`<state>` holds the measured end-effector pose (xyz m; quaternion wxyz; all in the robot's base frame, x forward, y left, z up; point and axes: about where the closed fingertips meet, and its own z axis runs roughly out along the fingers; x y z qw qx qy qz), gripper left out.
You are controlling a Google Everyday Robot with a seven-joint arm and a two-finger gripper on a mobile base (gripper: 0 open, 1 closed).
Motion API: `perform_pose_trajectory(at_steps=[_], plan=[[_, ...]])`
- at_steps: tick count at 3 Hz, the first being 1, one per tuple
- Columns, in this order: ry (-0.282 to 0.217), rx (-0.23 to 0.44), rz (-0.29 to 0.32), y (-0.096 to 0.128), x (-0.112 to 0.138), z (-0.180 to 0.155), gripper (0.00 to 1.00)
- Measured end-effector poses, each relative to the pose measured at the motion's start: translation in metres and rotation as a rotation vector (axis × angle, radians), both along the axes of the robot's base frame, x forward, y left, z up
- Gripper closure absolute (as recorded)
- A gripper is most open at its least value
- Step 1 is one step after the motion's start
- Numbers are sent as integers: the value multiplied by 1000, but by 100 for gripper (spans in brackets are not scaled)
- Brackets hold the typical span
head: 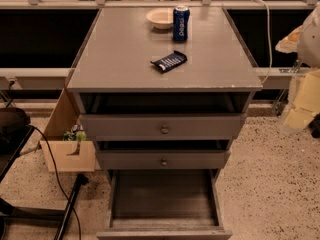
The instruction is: Place rxbar blueberry into bottom drawer
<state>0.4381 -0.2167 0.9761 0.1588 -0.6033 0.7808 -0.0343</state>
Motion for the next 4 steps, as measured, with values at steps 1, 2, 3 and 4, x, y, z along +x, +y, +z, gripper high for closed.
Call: perform_pose_trajectory(at_steps=[1,2,3,4], plan=[[0,0,0,0,0,0,0],[-29,-2,-8,3,12,-1,0],[-64,2,-23,11,34,-8,0],[-115,16,-49,35,77,-24,0]])
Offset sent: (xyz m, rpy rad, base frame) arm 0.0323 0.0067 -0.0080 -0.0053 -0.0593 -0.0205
